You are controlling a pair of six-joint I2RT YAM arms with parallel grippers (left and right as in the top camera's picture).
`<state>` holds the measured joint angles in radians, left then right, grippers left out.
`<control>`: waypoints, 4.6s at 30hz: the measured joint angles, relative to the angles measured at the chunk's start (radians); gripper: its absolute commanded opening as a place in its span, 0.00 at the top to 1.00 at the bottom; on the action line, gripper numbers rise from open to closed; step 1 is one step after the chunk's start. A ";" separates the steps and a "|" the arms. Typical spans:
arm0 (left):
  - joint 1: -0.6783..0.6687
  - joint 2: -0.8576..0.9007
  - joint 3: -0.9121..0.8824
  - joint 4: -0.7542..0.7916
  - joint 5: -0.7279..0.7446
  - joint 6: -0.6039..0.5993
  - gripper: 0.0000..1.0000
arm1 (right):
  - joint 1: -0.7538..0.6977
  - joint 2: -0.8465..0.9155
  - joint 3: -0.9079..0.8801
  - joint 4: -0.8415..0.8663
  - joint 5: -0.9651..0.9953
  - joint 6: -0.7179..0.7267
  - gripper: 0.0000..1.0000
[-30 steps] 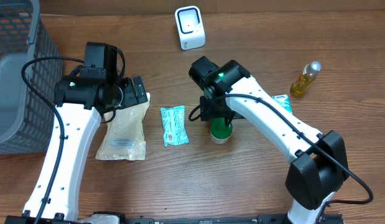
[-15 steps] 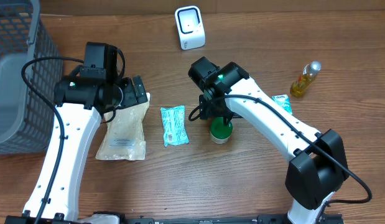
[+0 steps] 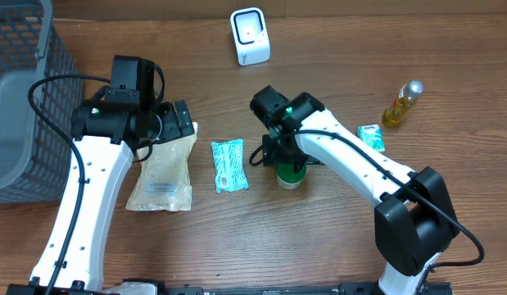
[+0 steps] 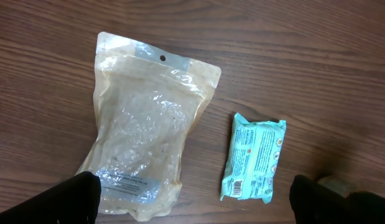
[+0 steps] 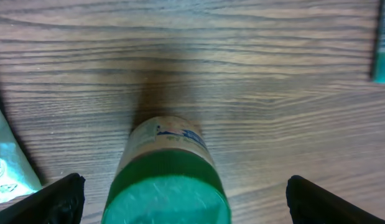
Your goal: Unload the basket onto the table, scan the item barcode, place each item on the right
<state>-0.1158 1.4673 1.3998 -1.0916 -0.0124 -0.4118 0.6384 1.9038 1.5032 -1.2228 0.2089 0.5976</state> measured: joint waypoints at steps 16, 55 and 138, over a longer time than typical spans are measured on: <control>0.000 0.000 0.000 0.000 0.000 0.000 0.00 | 0.000 0.000 -0.077 0.086 -0.103 -0.105 0.00; 0.000 0.000 0.000 0.000 0.000 0.000 0.00 | 0.000 0.000 -0.170 0.182 -0.103 -0.232 0.19; 0.000 0.000 0.000 0.000 0.000 0.000 0.00 | -0.217 0.071 -0.080 0.224 -0.200 -0.180 0.25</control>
<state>-0.1158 1.4673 1.3998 -1.0916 -0.0124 -0.4118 0.4217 1.9747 1.4235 -0.9993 0.0086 0.4179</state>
